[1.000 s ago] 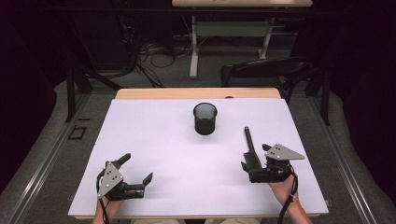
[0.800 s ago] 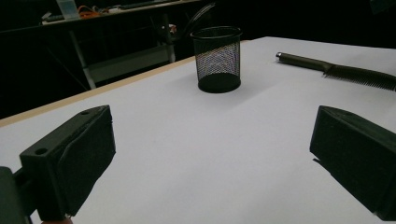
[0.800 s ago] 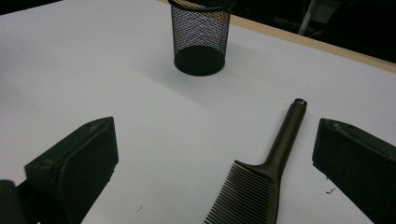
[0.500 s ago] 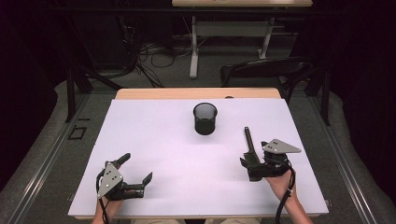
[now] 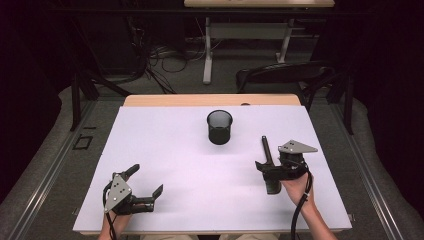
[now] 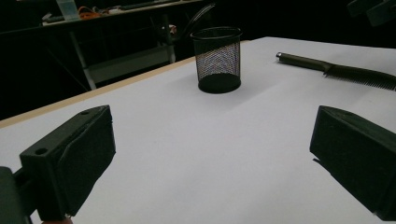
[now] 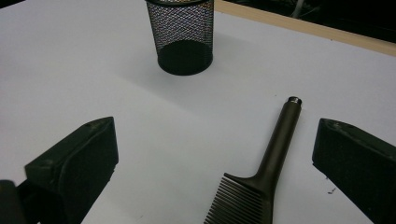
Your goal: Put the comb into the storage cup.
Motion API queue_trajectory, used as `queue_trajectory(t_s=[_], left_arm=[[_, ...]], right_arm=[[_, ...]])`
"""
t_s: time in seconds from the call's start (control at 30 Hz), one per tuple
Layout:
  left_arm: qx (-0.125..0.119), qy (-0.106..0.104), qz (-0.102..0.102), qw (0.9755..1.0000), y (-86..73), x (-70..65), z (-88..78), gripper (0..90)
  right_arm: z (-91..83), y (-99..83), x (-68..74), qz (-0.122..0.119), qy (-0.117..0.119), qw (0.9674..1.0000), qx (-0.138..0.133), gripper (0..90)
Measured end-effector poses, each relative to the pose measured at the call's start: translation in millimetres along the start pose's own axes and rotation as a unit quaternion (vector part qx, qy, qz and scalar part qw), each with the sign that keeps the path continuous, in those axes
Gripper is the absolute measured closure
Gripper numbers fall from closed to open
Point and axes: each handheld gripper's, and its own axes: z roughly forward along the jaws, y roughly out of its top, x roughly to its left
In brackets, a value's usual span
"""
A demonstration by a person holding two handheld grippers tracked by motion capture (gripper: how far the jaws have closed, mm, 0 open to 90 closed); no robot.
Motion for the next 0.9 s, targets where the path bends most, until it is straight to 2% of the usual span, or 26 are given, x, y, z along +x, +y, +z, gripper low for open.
queue_trajectory(t_s=[0.9], left_arm=[[0.001, -0.001, 0.000, 1.0000, 0.2, 0.0, -0.2, 0.0]], right_arm=[[25.1, 8.9, -18.0, 0.040, -0.017, 0.9983, 0.039, 0.0]])
